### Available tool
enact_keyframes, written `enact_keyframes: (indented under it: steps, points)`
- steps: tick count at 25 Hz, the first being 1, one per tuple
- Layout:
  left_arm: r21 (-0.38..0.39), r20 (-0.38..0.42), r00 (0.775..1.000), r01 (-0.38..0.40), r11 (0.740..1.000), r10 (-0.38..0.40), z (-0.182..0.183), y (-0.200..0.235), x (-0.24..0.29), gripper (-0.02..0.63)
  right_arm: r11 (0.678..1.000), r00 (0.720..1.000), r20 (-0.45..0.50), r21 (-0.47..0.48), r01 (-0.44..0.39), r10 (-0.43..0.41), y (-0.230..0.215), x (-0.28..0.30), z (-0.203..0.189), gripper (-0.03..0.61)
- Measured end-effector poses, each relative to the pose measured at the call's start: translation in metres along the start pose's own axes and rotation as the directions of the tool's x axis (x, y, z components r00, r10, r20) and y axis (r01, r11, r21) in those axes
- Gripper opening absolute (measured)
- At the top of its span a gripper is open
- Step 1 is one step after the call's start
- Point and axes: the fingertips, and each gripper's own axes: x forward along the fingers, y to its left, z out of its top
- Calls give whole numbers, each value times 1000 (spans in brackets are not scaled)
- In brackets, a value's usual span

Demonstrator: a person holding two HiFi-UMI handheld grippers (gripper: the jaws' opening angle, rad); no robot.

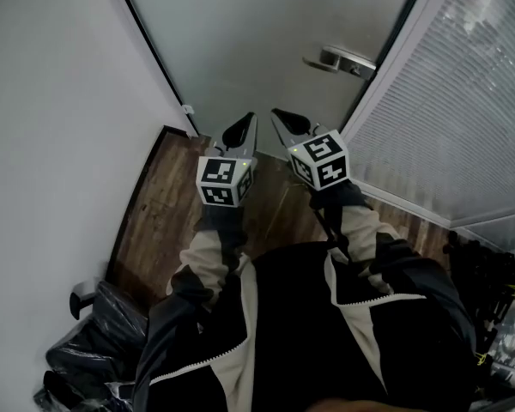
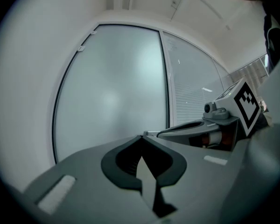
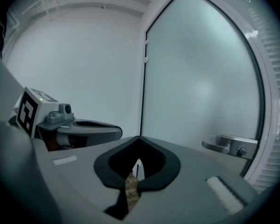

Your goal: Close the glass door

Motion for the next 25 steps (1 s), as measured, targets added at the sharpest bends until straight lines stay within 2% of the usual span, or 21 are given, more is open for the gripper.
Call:
enact_keyframes:
  steps: [4, 11, 25]
  points:
    - [0, -6, 1000, 10, 1000, -10, -1, -5, 2, 12, 999, 999, -27, -8, 32, -32, -4, -2, -8, 1]
    - [20, -10, 1000, 14, 1000, -14, -1, -10, 3, 12, 997, 998, -16, -47, 59, -60, -2, -9, -4, 0]
    - [19, -27, 999, 18, 1000, -18, -6, -10, 10, 12, 995, 998, -12, -71, 65, -66, -5, -6, -1, 0]
